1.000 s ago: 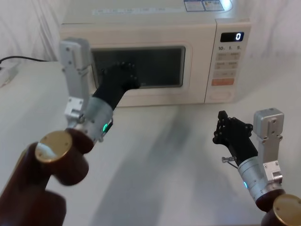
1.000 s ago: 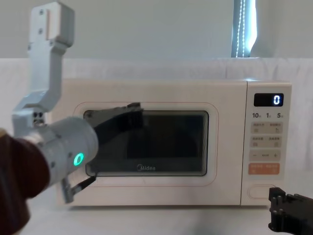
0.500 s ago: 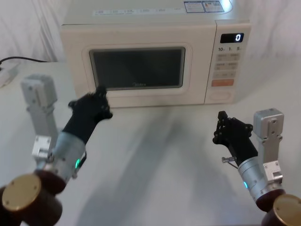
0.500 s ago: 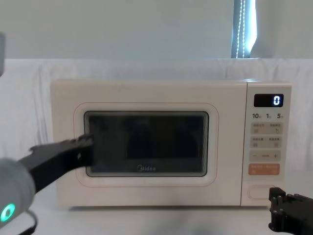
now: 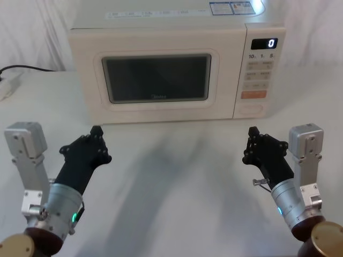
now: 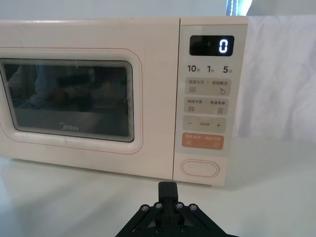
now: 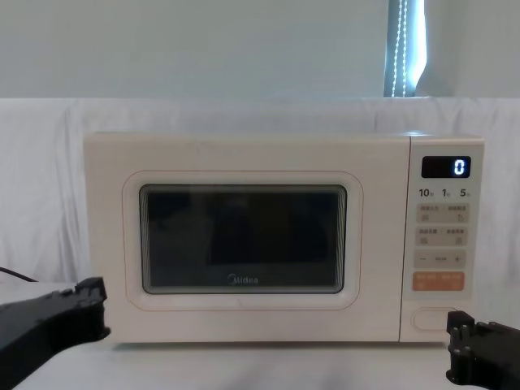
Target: Press the button to open the microwave door with one hand; close the microwave door with the other hand.
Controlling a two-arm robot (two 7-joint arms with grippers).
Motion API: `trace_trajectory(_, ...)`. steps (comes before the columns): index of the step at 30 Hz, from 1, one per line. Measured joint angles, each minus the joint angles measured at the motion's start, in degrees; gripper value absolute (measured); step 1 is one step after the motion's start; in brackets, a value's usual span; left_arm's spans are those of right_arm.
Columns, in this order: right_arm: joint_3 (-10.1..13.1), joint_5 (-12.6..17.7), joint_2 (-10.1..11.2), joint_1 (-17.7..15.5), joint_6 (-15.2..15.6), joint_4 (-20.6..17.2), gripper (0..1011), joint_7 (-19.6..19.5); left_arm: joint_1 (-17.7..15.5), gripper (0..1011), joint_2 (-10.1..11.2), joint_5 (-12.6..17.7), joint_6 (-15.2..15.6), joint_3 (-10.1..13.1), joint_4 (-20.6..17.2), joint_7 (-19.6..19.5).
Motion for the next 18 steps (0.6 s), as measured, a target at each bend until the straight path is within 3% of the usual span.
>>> trace_trajectory(10, 0.0, 0.0, 0.0, 0.0, 0.0, 0.0, 0, 0.0, 1.0, 0, -1.3, 1.1, -1.1, -0.9, 1.0, 1.2)
trace_trajectory(18, 0.0, 0.0, 0.0, 0.0, 0.0, 0.0, 0, 0.0, 1.0, 0, -1.2, 1.1, -1.1, -0.8, 0.9, 1.1)
